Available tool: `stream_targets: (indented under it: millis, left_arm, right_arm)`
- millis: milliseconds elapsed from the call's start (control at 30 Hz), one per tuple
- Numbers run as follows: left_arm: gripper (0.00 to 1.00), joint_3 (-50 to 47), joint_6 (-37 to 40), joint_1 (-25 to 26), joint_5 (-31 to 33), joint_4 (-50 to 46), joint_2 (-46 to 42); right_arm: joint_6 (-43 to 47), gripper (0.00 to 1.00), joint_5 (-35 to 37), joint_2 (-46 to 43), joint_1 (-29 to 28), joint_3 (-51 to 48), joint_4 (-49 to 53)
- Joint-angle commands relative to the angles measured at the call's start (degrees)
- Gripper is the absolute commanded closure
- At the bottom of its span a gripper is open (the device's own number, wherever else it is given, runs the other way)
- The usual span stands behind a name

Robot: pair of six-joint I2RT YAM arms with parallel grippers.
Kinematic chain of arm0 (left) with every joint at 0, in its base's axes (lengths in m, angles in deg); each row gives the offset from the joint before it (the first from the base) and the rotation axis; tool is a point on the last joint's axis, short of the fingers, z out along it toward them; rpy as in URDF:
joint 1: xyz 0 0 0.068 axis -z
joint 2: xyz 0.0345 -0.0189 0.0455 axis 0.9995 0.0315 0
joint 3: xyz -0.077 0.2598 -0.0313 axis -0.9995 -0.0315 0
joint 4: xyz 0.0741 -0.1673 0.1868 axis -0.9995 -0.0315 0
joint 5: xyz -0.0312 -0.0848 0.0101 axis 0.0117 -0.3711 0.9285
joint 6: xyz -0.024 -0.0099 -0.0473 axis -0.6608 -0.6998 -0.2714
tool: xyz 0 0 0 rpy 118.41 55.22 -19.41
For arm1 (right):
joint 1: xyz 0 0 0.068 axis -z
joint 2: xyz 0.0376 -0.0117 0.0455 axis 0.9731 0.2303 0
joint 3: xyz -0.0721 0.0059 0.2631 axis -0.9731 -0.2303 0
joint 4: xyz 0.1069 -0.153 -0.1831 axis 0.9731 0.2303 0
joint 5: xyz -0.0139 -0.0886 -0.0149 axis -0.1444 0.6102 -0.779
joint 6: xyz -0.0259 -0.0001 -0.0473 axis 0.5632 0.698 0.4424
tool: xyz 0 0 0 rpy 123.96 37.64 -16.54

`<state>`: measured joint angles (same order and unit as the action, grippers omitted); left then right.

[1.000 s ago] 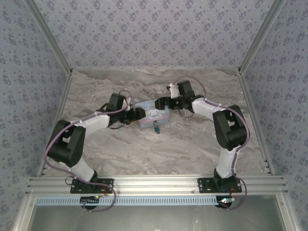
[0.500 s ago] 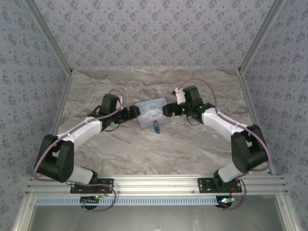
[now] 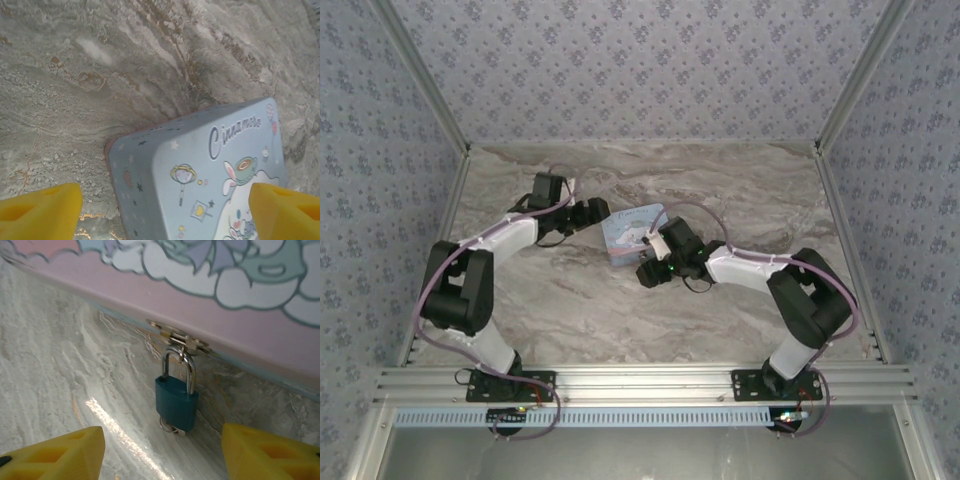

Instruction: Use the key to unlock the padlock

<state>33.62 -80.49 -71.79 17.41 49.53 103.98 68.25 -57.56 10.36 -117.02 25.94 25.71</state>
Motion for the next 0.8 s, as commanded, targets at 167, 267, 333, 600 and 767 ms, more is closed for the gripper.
stream_targets:
  millis: [167,267,333,600,767]
  left_arm:
    - [0.13,2.61,0.93,0.05,-4.1,1.19,5.09]
    - [0.13,2.42,1.13,0.03,-3.68,1.01,5.66]
    - [0.13,2.19,1.19,0.03,-3.38,0.84,5.97]
    - [0.13,1.02,0.73,0.03,-2.8,1.65,6.28]
    - [0.13,0.84,0.58,0.03,-2.45,1.59,6.28]
  right_arm:
    - [0.34,0.43,-0.36,3.35,0.82,0.72,-3.94]
    - [0.32,0.48,-0.59,4.01,1.44,0.94,-4.25]
    - [0.53,0.51,-0.58,4.21,1.63,1.15,-3.86]
    - [0.54,0.59,-2.01,5.0,1.84,0.53,-4.59]
    - [0.22,0.68,-1.85,4.96,1.83,0.16,-5.21]
